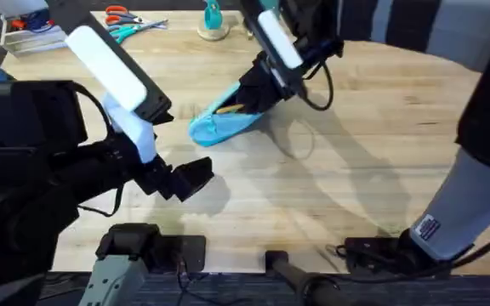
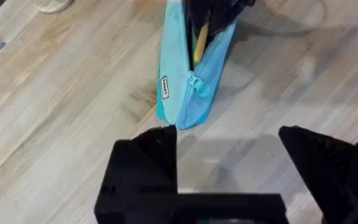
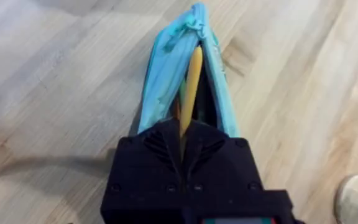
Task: Unzip the bag, pick up the pens from the table one at a time and place them inside, then zip the bag closed.
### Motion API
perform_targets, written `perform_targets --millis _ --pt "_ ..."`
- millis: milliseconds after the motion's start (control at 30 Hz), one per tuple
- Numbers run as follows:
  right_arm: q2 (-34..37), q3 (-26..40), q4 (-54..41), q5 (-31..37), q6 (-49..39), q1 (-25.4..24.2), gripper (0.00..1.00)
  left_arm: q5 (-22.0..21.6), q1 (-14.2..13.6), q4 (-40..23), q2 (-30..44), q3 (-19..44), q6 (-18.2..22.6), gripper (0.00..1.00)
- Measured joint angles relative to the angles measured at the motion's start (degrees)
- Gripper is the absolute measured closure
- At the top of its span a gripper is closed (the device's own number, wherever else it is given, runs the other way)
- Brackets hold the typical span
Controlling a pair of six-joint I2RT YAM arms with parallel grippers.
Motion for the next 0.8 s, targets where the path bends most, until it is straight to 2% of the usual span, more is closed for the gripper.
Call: perform_targets --millis 500,533,633,733,767,800 --pt "1.32 0.0 2.13 1.82 0.0 1.21 0.969 0.0 0.0 0.0 0.0 0.0 0.0 0.006" --pt "1.31 0.0 2.13 1.84 0.09 1.21 0.939 0.0 0.0 0.0 -0.02 0.0 -0.01 0.007" --pt "1.3 0.0 2.53 1.98 0.06 1.3 0.541 0.0 0.0 0.0 0.0 0.0 0.0 0.006" --pt "1.3 0.05 3.01 2.08 0.02 1.41 0.095 0.0 0.0 0.0 0.0 0.0 -0.02 0.006" --pt "1.32 0.11 3.21 2.07 -0.19 1.41 0.032 0.0 0.0 0.0 0.0 0.0 0.0 0.008" --pt "1.3 0.19 3.22 2.1 -0.19 1.44 0.011 0.0 0.0 0.0 0.0 0.0 -0.02 0.007"
